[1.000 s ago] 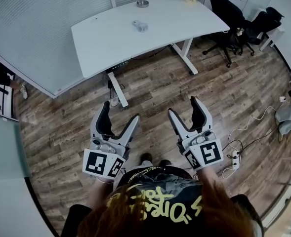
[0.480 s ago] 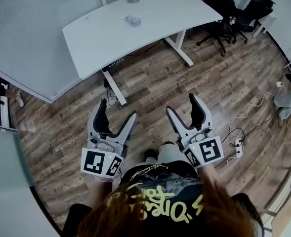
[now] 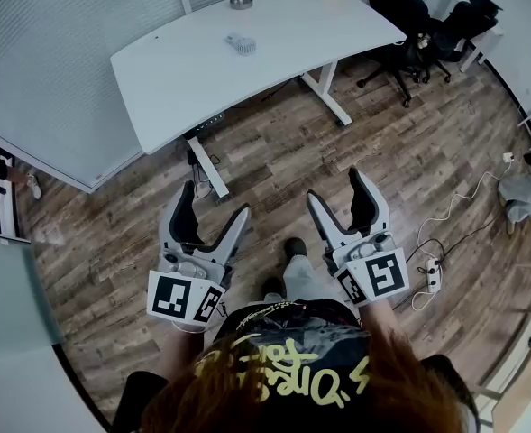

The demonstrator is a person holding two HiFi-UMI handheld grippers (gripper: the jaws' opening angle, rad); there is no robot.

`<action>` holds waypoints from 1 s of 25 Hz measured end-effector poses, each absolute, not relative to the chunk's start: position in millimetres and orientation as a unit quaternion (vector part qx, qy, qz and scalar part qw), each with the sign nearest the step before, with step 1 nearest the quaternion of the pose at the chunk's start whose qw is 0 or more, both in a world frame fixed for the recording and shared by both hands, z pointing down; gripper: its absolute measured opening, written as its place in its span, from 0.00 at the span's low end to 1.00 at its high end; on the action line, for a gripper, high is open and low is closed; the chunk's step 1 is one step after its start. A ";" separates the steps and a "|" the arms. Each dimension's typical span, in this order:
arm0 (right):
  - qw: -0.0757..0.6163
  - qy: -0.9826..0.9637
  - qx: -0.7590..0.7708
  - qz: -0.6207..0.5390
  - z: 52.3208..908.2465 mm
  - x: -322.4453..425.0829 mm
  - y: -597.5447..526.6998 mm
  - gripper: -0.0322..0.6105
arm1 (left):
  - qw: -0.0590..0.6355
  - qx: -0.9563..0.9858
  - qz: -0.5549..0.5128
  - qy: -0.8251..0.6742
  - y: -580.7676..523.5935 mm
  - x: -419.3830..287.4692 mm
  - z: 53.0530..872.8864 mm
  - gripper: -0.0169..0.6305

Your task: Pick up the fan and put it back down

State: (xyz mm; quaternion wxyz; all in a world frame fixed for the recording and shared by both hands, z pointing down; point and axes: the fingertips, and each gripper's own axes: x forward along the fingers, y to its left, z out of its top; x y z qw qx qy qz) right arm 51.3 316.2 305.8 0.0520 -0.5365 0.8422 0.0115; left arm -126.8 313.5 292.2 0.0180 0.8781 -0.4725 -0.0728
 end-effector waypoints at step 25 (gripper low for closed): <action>0.054 0.877 -0.477 -0.001 304.8 105.5 123.9 0.53 | -0.002 0.844 -0.076 -0.532 145.9 -73.6 276.9 0.64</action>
